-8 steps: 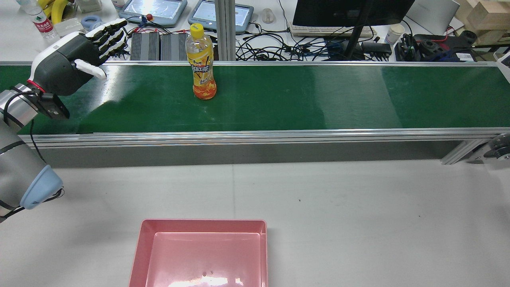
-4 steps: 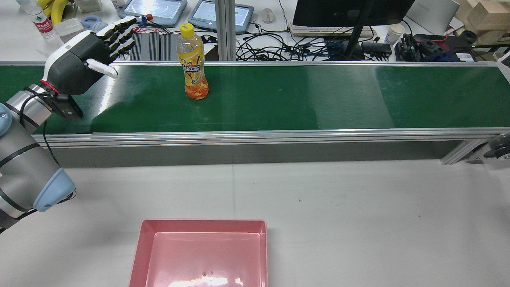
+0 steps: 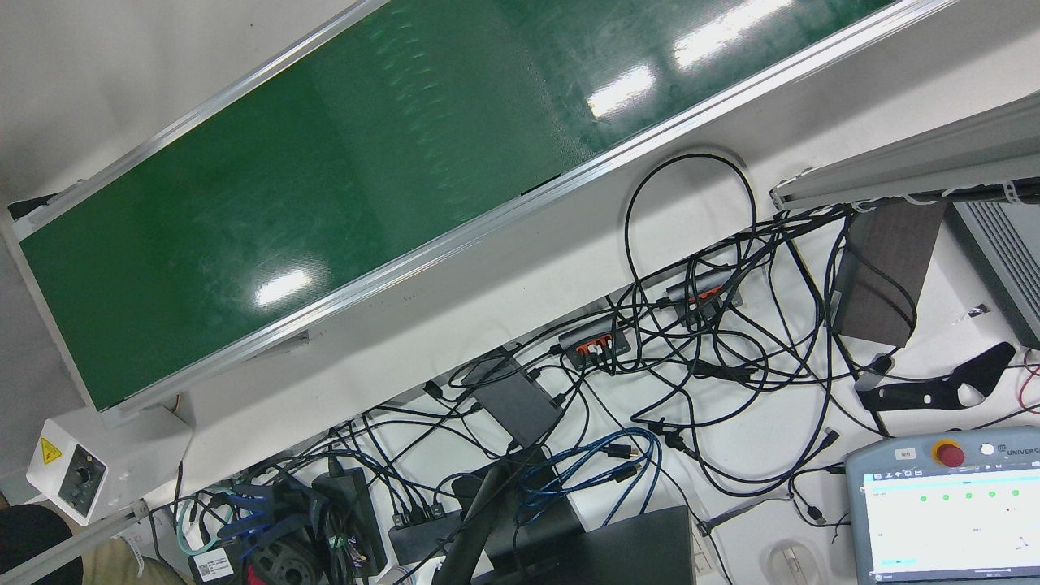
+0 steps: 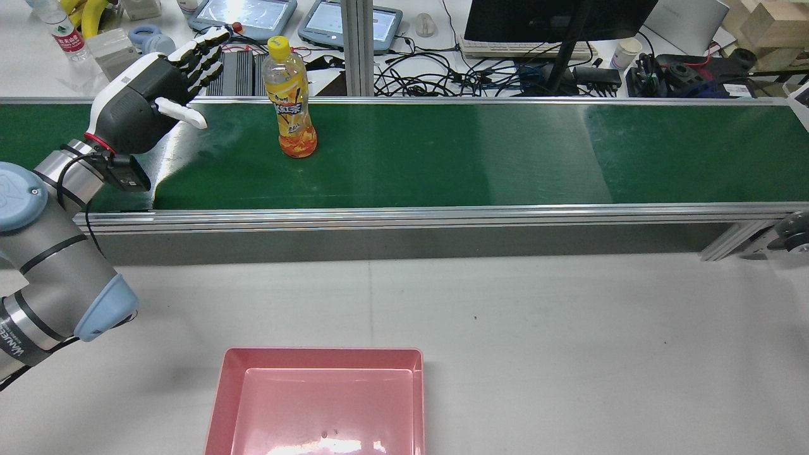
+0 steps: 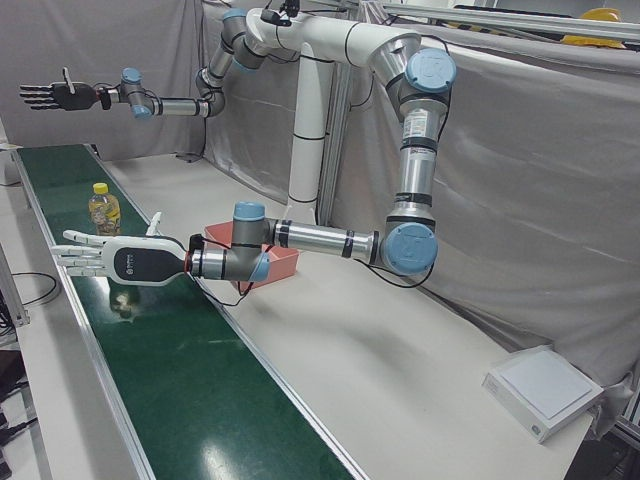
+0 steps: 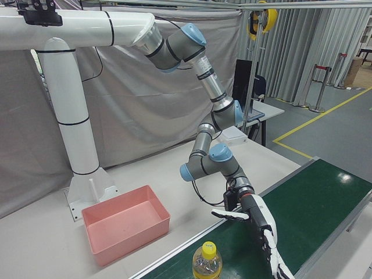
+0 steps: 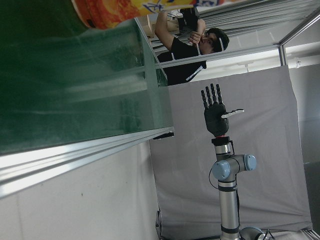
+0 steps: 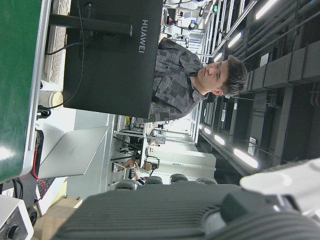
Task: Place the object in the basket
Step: 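Move the left hand forward over the conveyor toward the bottle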
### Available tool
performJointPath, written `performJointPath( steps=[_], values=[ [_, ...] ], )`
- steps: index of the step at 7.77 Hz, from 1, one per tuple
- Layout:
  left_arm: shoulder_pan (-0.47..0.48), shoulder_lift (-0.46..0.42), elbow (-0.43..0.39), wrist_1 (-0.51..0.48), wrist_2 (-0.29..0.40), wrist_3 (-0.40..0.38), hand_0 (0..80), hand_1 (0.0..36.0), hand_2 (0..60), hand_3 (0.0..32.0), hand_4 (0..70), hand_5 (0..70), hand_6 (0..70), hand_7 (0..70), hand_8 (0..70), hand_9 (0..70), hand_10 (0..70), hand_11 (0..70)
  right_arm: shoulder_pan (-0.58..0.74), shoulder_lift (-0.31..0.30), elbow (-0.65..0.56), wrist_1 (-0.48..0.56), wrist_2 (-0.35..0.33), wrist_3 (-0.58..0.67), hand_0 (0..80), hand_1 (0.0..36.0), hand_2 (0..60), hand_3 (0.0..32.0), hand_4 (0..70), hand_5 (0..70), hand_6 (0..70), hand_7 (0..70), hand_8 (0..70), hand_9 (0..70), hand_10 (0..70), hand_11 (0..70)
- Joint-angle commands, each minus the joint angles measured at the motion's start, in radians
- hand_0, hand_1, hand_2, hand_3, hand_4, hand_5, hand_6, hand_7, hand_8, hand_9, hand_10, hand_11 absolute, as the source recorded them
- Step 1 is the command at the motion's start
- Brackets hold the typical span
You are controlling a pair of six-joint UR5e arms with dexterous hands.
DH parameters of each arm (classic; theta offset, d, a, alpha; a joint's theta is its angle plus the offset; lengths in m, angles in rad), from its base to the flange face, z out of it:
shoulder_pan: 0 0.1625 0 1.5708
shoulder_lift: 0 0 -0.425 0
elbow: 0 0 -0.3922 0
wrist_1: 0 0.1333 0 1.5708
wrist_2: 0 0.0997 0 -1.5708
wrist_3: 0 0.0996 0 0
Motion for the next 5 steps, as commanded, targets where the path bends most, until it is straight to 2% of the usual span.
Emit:
performJointPath(
  steps=[1,2,5],
  values=[
    [0.002,-0.074,0.082,0.008,0.040,-0.002,54.3,4.3,0.0,0.0,10.7,14.4,0.1,0.0,2.5,2.4,2.3,4.6,0.000,0.000,0.000,0.000,0.000,0.000,0.0,0.0,0.0,0.0,0.0,0.0,0.0,0.0,0.0,0.0,0.0,0.0],
    [0.001,-0.081,0.080,0.024,0.052,-0.002,54.6,4.3,0.0,0.8,10.5,13.2,0.0,0.0,2.4,2.3,1.7,3.8,0.000,0.000,0.000,0.000,0.000,0.000,0.0,0.0,0.0,0.0,0.0,0.0,0.0,0.0,0.0,0.0,0.0,0.0],
    [0.002,-0.082,0.076,0.047,0.080,-0.008,55.2,4.4,0.0,0.0,10.8,13.9,0.1,0.1,2.7,2.6,2.1,4.3,0.000,0.000,0.000,0.000,0.000,0.000,0.0,0.0,0.0,0.0,0.0,0.0,0.0,0.0,0.0,0.0,0.0,0.0]
  ],
)
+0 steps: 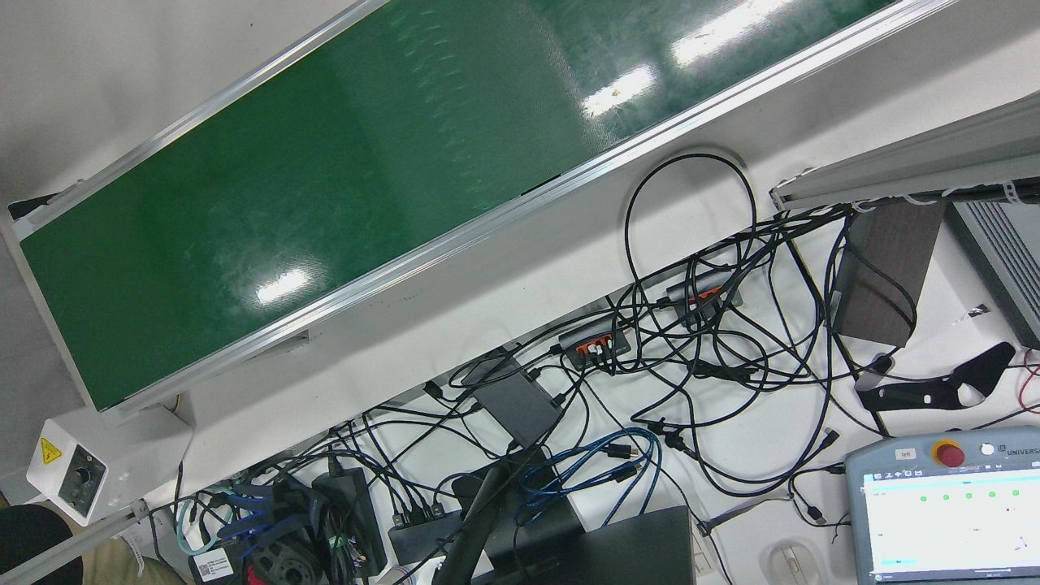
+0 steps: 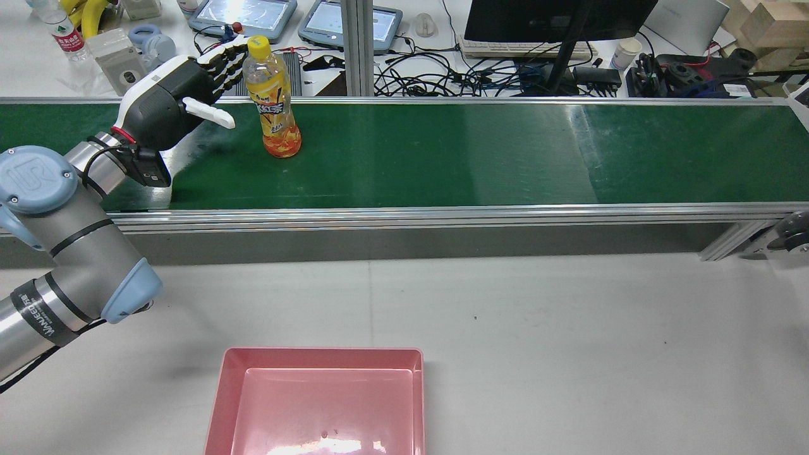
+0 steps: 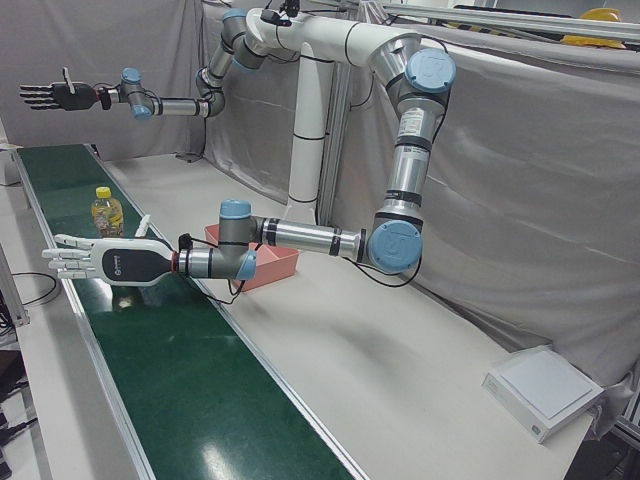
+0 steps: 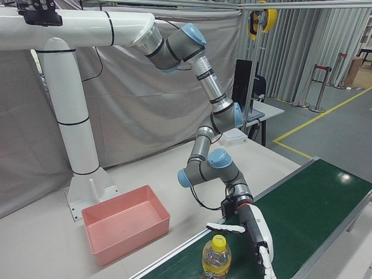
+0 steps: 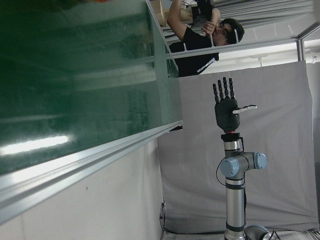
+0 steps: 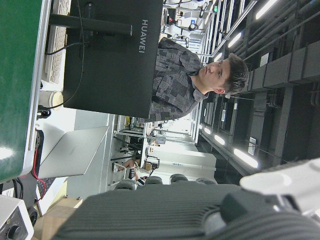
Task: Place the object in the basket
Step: 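Move the left hand forward over the conveyor toward the bottle, then close the left hand fingers around the bottle's middle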
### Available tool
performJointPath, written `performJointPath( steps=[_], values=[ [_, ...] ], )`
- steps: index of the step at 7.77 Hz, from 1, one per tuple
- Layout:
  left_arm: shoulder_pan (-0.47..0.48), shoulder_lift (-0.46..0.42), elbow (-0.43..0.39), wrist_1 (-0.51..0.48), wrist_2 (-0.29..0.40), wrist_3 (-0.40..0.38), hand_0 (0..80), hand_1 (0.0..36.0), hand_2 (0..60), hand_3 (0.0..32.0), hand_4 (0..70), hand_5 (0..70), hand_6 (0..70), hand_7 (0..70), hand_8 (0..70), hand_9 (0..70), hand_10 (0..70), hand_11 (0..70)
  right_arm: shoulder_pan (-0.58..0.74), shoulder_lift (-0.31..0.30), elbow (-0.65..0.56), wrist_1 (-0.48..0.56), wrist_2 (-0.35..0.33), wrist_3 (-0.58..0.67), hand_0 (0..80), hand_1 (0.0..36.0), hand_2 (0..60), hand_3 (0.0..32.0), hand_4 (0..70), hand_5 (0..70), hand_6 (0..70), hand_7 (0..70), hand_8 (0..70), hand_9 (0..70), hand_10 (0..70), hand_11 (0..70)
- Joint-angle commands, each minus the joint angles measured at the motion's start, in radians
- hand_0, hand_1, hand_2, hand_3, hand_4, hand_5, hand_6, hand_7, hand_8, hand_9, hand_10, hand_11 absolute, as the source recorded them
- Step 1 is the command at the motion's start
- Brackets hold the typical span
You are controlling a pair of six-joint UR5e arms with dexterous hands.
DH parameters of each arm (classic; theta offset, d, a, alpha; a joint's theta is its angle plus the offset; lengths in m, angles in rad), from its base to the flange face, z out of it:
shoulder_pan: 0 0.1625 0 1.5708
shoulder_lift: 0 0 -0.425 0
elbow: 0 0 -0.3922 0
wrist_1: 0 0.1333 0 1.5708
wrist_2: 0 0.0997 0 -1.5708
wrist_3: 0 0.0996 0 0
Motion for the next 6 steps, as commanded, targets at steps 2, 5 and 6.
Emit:
performJointPath(
  steps=[2,5,6],
  values=[
    [0.000,-0.015,-0.001,0.018,0.071,-0.008,55.5,4.9,0.0,0.0,10.9,14.8,0.1,0.3,3.0,3.1,2.3,4.7,0.000,0.000,0.000,0.000,0.000,0.000,0.0,0.0,0.0,0.0,0.0,0.0,0.0,0.0,0.0,0.0,0.0,0.0],
    [0.000,-0.041,-0.003,0.026,0.078,-0.012,55.6,6.5,0.0,0.0,13.0,21.5,2.0,2.1,5.9,7.4,6.1,10.3,0.000,0.000,0.000,0.000,0.000,0.000,0.0,0.0,0.0,0.0,0.0,0.0,0.0,0.0,0.0,0.0,0.0,0.0],
    [-0.003,-0.047,-0.003,0.032,0.073,-0.044,55.4,9.8,0.0,0.0,17.5,41.7,4.9,6.5,10.2,13.8,17.6,26.9,0.000,0.000,0.000,0.000,0.000,0.000,0.0,0.0,0.0,0.0,0.0,0.0,0.0,0.0,0.0,0.0,0.0,0.0]
  ],
)
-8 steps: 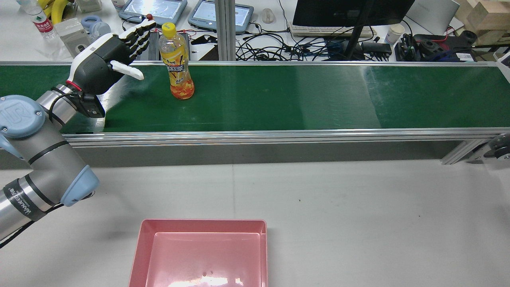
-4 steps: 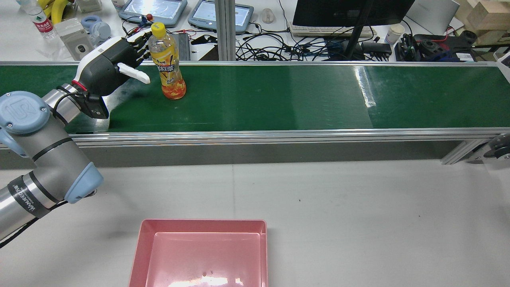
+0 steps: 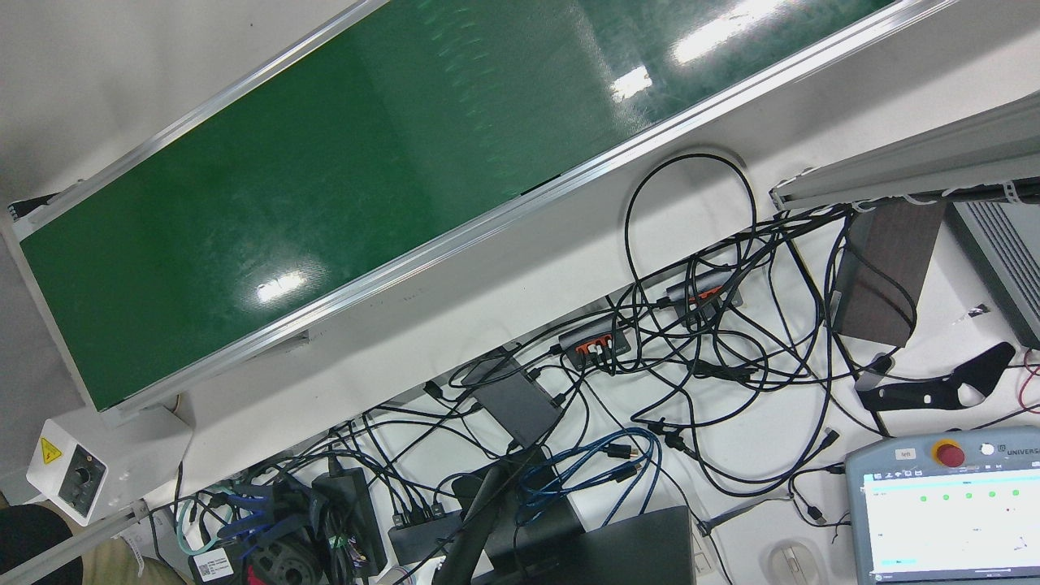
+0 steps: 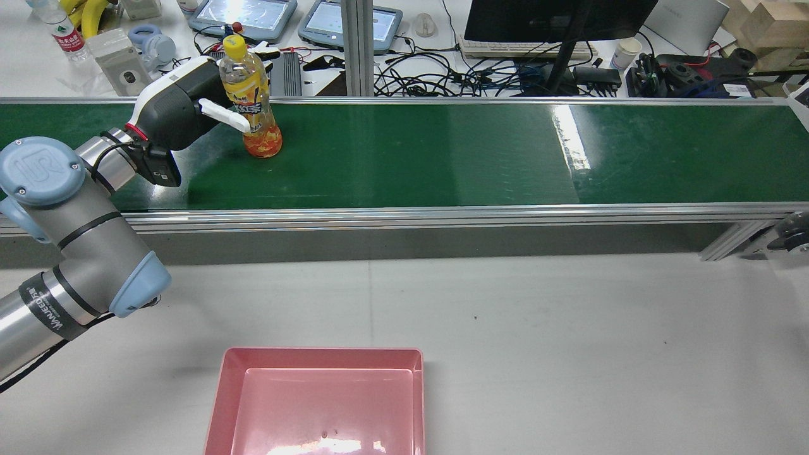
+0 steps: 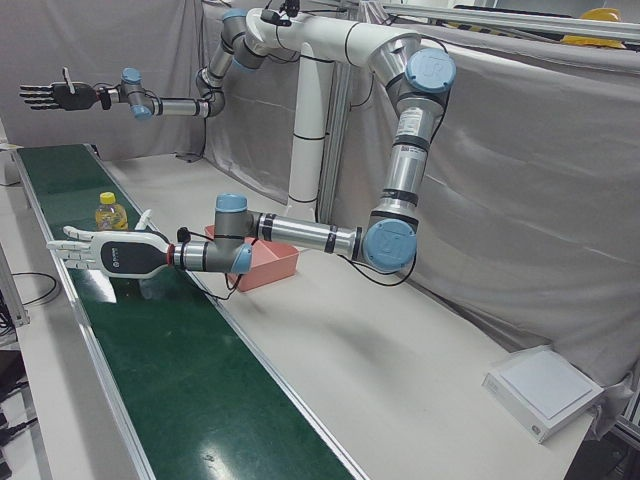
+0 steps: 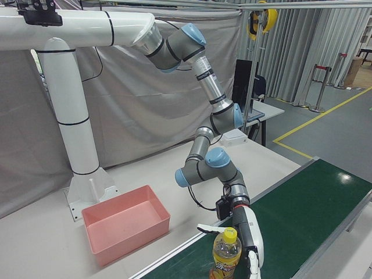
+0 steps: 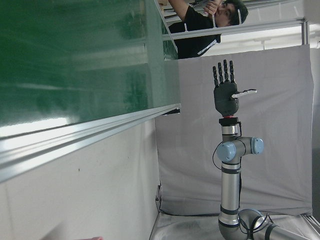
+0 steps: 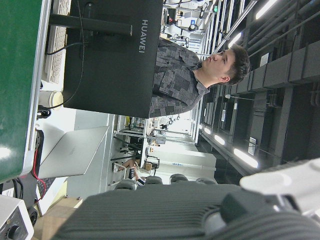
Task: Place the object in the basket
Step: 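Close the left hand fingers around the bottle's middle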
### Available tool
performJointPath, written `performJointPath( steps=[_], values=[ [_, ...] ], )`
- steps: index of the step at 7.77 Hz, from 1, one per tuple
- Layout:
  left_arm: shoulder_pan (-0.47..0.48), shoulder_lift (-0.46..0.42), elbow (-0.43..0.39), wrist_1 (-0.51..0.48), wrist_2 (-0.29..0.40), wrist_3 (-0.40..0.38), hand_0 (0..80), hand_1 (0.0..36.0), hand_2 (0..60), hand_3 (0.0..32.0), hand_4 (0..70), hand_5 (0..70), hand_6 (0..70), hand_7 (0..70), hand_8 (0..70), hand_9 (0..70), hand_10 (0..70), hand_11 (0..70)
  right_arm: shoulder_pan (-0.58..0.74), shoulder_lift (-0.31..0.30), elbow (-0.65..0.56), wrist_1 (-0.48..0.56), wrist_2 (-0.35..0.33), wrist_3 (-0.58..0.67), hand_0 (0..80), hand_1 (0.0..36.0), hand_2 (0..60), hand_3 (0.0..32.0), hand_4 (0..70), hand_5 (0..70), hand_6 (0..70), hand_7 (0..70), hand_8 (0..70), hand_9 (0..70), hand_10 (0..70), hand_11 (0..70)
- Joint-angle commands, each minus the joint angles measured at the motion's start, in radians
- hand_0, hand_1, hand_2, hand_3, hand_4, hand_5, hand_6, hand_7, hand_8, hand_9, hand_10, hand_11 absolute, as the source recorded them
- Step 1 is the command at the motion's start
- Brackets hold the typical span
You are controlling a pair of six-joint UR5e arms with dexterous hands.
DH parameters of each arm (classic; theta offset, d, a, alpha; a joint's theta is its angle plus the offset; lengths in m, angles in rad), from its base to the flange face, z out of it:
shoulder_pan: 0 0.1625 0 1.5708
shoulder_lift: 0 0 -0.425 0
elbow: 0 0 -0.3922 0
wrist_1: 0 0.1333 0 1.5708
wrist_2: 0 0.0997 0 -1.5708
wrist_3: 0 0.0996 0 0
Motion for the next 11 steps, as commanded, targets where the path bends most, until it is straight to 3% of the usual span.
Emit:
performJointPath(
  steps=[1,2,3,4,5,8,11],
  values=[
    [0.000,-0.027,0.006,0.017,-0.011,-0.040,75.9,14.0,0.0,0.0,52.8,70.0,22.8,33.7,34.3,48.4,54.2,70.0,0.000,0.000,0.000,0.000,0.000,0.000,0.0,0.0,0.0,0.0,0.0,0.0,0.0,0.0,0.0,0.0,0.0,0.0],
    [-0.008,-0.042,0.006,0.052,-0.011,-0.038,80.0,18.7,3.8,0.0,61.9,70.0,55.5,70.0,62.3,70.0,70.0,70.0,0.000,0.000,0.000,0.000,0.000,0.000,0.0,0.0,0.0,0.0,0.0,0.0,0.0,0.0,0.0,0.0,0.0,0.0],
    [-0.008,-0.046,0.003,0.061,-0.010,-0.037,63.8,22.7,49.0,0.0,56.6,70.0,67.6,70.0,70.0,70.0,70.0,70.0,0.000,0.000,0.000,0.000,0.000,0.000,0.0,0.0,0.0,0.0,0.0,0.0,0.0,0.0,0.0,0.0,0.0,0.0],
    [-0.008,-0.046,-0.003,0.070,-0.008,-0.040,57.9,26.6,60.0,0.0,53.0,70.0,70.0,70.0,70.0,70.0,70.0,70.0,0.000,0.000,0.000,0.000,0.000,0.000,0.0,0.0,0.0,0.0,0.0,0.0,0.0,0.0,0.0,0.0,0.0,0.0],
    [-0.008,-0.046,-0.011,0.072,-0.002,-0.040,56.2,27.4,60.0,0.0,49.8,70.0,68.5,70.0,70.0,70.0,70.0,70.0,0.000,0.000,0.000,0.000,0.000,0.000,0.0,0.0,0.0,0.0,0.0,0.0,0.0,0.0,0.0,0.0,0.0,0.0],
    [0.005,-0.030,-0.115,0.075,0.001,-0.037,55.6,23.1,60.0,0.0,42.7,70.0,61.4,70.0,70.0,70.0,70.0,70.0,0.000,0.000,0.000,0.000,0.000,0.000,0.0,0.0,0.0,0.0,0.0,0.0,0.0,0.0,0.0,0.0,0.0,0.0],
    [0.079,0.067,-0.277,0.086,0.013,-0.034,56.0,21.7,56.8,0.0,39.6,70.0,56.9,70.0,70.0,70.0,70.0,70.0,0.000,0.000,0.000,0.000,0.000,0.000,0.0,0.0,0.0,0.0,0.0,0.0,0.0,0.0,0.0,0.0,0.0,0.0]
  ],
)
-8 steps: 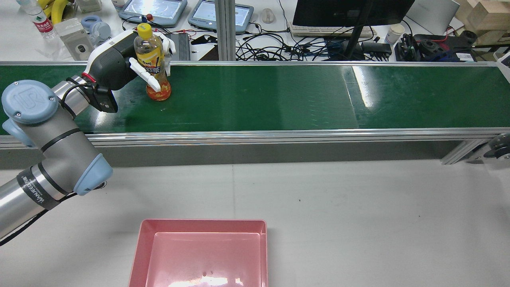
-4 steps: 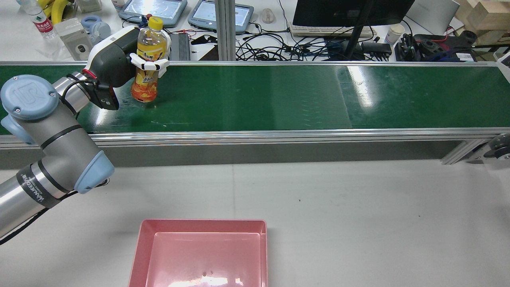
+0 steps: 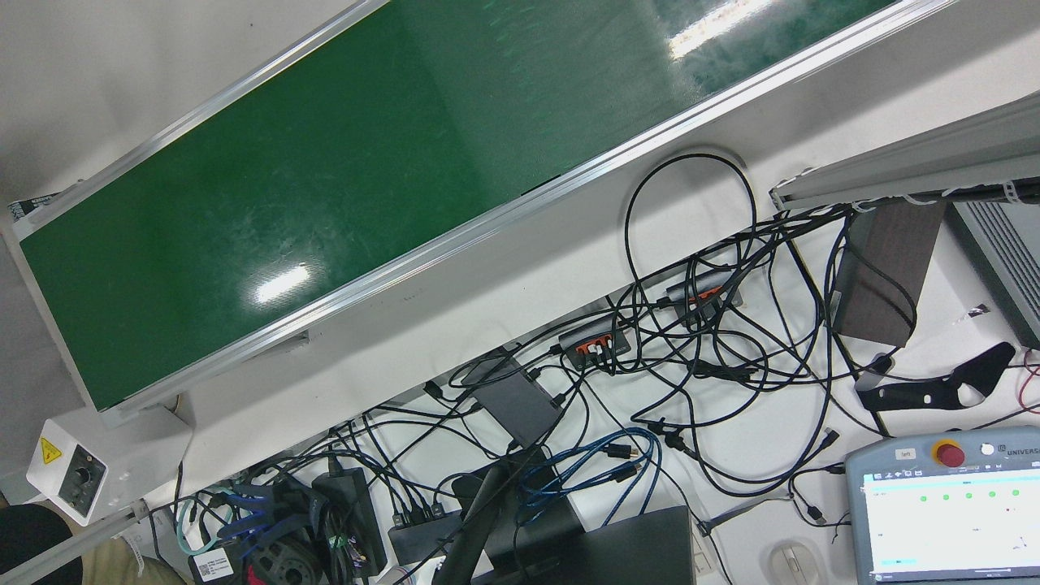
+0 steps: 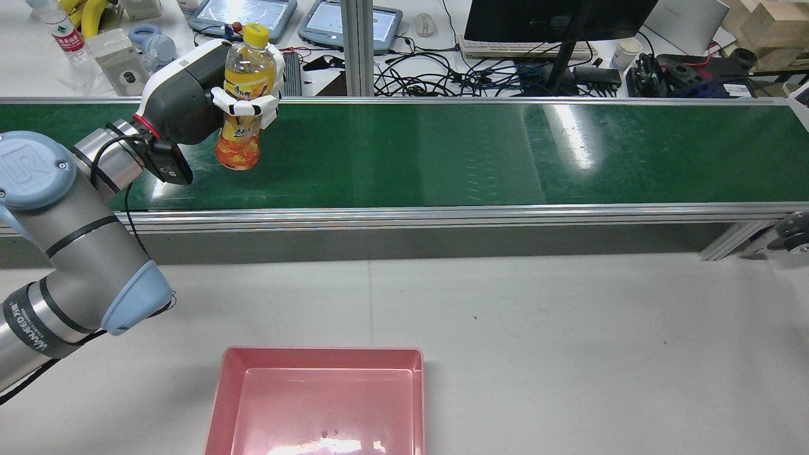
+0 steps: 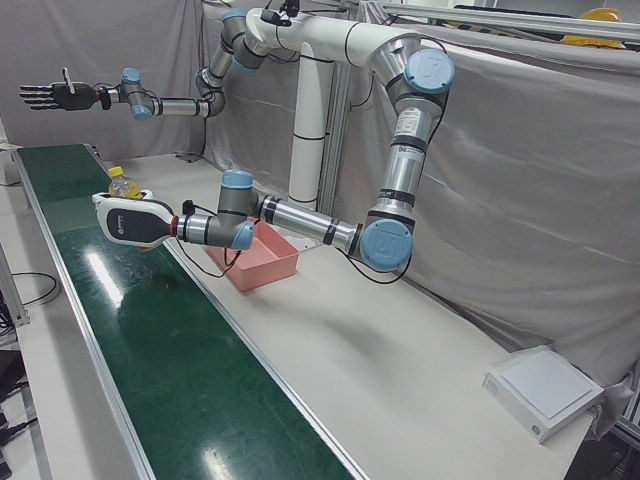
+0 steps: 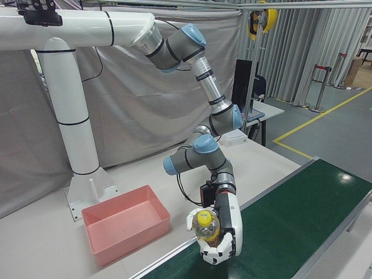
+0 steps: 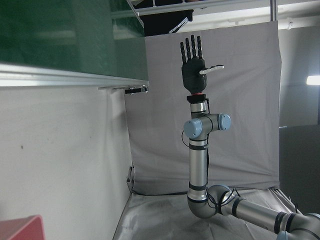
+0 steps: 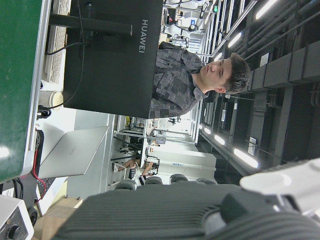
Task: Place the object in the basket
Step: 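Lift the bottle off the conveyor and carry it over the pink tray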
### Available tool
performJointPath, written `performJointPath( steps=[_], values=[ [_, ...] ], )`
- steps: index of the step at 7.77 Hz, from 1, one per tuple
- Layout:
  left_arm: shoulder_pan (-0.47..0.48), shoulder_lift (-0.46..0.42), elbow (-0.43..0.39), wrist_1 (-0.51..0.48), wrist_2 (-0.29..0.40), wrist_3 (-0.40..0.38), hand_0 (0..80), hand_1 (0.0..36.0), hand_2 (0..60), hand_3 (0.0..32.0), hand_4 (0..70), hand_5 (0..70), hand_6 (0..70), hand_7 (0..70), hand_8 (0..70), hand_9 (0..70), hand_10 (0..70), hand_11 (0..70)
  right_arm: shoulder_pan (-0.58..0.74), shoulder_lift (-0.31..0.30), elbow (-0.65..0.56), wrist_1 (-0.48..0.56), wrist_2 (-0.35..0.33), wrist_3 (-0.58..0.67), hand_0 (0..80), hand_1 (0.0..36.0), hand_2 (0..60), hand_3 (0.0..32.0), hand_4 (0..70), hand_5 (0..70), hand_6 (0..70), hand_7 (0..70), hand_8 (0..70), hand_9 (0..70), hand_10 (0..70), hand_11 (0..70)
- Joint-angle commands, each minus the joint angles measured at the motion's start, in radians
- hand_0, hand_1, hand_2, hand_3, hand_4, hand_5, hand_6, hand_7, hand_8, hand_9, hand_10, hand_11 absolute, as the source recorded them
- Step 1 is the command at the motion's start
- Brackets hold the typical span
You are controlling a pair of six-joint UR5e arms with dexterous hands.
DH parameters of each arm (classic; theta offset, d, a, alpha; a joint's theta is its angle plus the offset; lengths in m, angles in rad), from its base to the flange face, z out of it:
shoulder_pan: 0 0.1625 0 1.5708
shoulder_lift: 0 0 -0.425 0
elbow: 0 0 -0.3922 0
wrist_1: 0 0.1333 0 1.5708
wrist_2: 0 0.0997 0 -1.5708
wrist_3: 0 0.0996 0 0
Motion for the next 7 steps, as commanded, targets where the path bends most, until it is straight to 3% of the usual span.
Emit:
performJointPath(
  steps=[1,4,5,7],
  values=[
    [0.107,0.104,-0.189,0.021,0.005,0.009,56.4,20.9,52.3,0.0,39.0,70.0,55.5,70.0,70.0,70.0,70.0,70.0,0.002,0.000,0.000,0.000,0.000,0.000,0.0,0.0,0.0,0.0,0.0,0.0,0.0,0.0,0.0,0.0,0.0,0.0],
    [0.238,0.177,-0.306,0.033,0.005,0.047,58.1,19.8,40.4,0.0,36.0,70.0,51.8,70.0,68.8,70.0,70.0,70.0,0.000,0.000,0.000,0.000,0.000,0.000,0.0,0.0,0.0,0.0,0.0,0.0,0.0,0.0,0.0,0.0,0.0,0.0],
    [0.279,0.207,-0.350,0.042,0.003,0.070,59.0,20.2,39.5,0.0,36.7,70.0,51.7,70.0,68.4,70.0,70.0,70.0,0.000,0.000,0.000,0.000,0.000,0.000,0.0,0.0,0.0,0.0,0.0,0.0,0.0,0.0,0.0,0.0,0.0,0.0],
    [0.351,0.211,-0.357,0.058,0.003,0.112,59.0,19.7,36.6,0.0,36.7,70.0,50.0,70.0,66.4,70.0,70.0,70.0,0.000,0.000,0.000,0.000,0.000,0.000,0.0,0.0,0.0,0.0,0.0,0.0,0.0,0.0,0.0,0.0,0.0,0.0]
  ],
)
